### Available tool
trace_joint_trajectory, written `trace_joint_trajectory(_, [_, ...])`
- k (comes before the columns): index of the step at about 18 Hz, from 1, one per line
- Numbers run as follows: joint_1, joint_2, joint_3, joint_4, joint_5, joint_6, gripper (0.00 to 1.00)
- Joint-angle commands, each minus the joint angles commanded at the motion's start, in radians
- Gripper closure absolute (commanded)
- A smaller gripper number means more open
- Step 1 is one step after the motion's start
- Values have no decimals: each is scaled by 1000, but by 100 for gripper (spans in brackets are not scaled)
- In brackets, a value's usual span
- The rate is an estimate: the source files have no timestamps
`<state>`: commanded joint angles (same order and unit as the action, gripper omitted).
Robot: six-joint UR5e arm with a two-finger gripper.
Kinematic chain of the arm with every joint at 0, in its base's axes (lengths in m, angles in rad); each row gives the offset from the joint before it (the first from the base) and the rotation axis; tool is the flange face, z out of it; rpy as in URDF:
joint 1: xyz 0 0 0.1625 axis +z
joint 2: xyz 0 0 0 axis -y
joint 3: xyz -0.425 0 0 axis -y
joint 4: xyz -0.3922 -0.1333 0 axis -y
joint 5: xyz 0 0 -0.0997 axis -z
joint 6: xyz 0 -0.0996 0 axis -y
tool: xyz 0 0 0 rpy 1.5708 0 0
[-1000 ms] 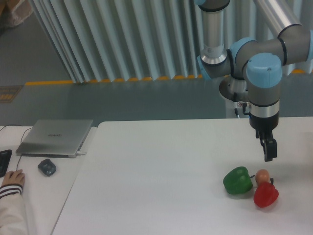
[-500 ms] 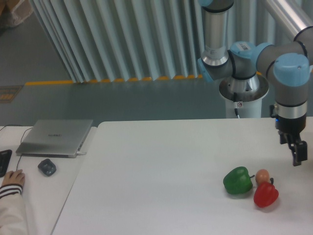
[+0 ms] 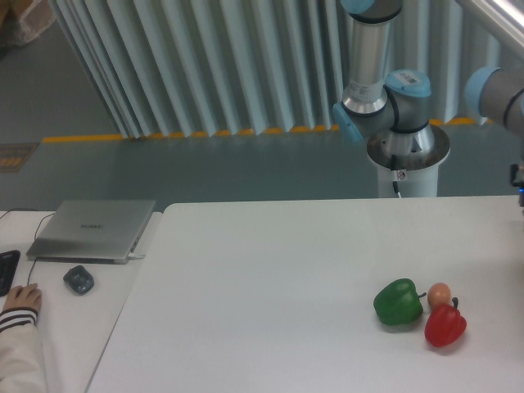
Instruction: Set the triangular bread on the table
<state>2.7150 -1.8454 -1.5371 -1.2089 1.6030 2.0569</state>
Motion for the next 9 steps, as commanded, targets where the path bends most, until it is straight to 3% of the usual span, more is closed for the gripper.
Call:
trace_joint_trajectory(5, [97,-46,3,46,-70,11,0])
trace_joint_trajectory(9, [156,-92,20,71,-69,98,0])
